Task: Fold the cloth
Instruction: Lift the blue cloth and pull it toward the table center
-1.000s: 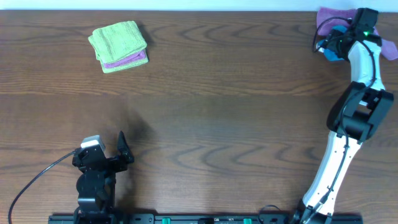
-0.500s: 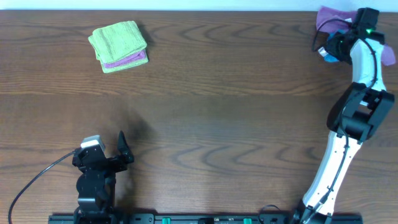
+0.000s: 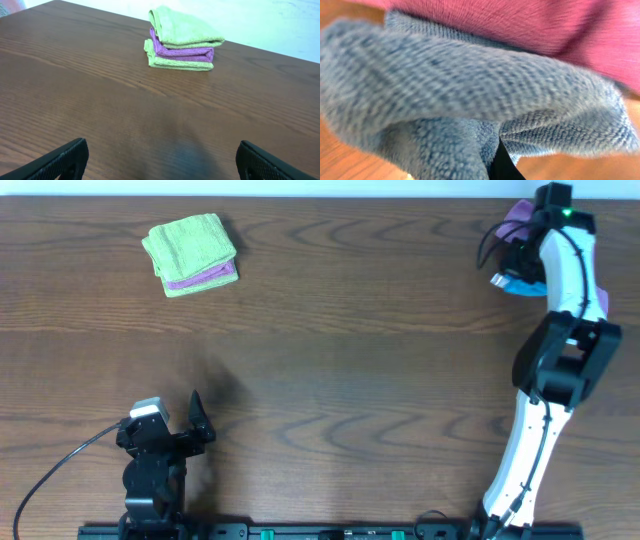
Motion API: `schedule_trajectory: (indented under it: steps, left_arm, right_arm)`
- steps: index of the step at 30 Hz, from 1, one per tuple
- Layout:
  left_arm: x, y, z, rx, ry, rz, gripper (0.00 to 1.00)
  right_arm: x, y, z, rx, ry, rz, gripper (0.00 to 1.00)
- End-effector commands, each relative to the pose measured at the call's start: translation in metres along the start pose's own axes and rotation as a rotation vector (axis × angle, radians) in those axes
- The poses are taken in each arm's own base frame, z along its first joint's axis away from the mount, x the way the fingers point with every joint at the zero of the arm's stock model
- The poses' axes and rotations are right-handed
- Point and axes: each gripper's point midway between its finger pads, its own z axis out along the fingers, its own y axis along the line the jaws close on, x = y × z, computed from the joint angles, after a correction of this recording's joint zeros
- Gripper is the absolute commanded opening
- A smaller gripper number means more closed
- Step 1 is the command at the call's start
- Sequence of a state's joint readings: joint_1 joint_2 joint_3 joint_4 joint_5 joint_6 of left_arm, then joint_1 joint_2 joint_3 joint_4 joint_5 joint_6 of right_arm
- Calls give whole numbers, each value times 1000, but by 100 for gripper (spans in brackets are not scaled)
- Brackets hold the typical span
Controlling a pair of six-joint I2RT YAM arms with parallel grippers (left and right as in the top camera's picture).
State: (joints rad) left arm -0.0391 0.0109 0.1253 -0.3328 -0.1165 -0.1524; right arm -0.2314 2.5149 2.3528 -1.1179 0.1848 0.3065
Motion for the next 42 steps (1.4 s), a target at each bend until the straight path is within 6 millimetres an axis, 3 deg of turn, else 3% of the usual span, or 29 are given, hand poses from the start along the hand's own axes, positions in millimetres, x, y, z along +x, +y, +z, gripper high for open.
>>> schedule_trajectory:
  steps: [1,7,10,14,16,18,20,21,25,27,30,35,38,42]
  left_arm:
    - [9,6,3,-24,17,19,95]
    - [9,6,3,-24,17,19,95]
    - [9,6,3,-24,17,19,95]
    - [9,6,3,-24,17,19,95]
    - [9,6,3,-24,17,19,95]
    - [9,6,3,-24,17,19,95]
    - [9,6,3,-24,17,19,95]
    - [9,6,3,-24,17,19,95]
    - [9,6,3,-24,17,19,95]
    - [9,6,3,-24,17,19,95]
    - [9,6,3,-24,17,19,95]
    - [9,6,3,-24,17,19,95]
    - [9,6,3,-24,17,19,95]
    - [9,6,3,-24,17,19,96]
  right_arm:
    - [-36,-40,-75,80,-165,56,1]
    - [-53,-79,-135,99,-265,66,1]
    - [-54,-70,-154,-19,-279,11,1]
    - [-56,-85,-172,8,-309,88,1]
    - [-52,-74,-177,-57,-296,36,1]
    - [-36,-29,-186,-306,-253,-162,1]
    - [-15,16,-210,-591,-219,-285,1]
    - [-10,24,-217,-644,-207,-281,1]
    - [-9,14,-228,-482,-222,-192,1]
    - [-2,14,-249,-434,-265,-247,1]
    - [15,20,-296,-475,-322,-290,1]
    - [46,18,-345,-488,-376,-330,1]
    - [66,8,-365,-494,-422,-335,2]
    - [107,-5,-377,-494,-472,-349,1]
